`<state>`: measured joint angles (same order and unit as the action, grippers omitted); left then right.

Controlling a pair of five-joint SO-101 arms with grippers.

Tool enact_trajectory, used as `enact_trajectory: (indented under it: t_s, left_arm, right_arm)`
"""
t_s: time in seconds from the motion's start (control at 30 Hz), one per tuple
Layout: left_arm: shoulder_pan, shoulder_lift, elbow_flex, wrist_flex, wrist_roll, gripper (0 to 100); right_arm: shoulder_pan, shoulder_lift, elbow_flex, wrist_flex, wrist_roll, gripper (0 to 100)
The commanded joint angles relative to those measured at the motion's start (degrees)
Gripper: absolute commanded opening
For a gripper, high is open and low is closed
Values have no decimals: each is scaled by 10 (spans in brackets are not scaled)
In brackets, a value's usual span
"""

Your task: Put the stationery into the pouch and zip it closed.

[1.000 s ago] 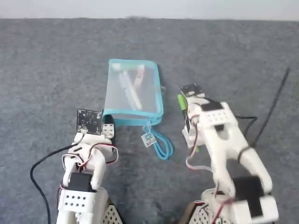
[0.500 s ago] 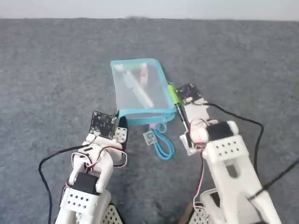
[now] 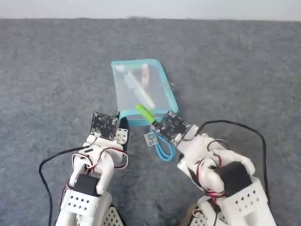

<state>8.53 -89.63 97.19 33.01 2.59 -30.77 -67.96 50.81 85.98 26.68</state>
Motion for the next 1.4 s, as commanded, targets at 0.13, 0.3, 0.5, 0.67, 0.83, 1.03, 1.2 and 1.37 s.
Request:
enact_trajectory:
  t_s: [0.13,0.3,0.5,0.67,0.83,1.03,1.2,1.37]
  left_arm:
    - [4,-7,-13,-21,-7,13]
    - [4,-7,-13,-21,-7,13]
    - [4,-7,-13,-21,-7,13]
    - [4,-7,-13,-21,-7,13]
    - [4,-7,-13,-21,-8,13]
    - [4,-7,-13,-21,-8,13]
    - [4,-7,-13,-21,-8,13]
    - [4,-7,-13,-21,-8,13]
  right_arm:
    - [-7,51,-5,37,76,8]
    - [12,75,-7,39,85,8]
    - [29,78,-7,33,81,8]
    - [29,91,-6,30,58,8]
    - [29,161,-11,15,52,8]
    - [29,232,-13,-14,22,8]
    - [29,269,-41,-10,1,8]
    - [29,315,-78,7,-28,8]
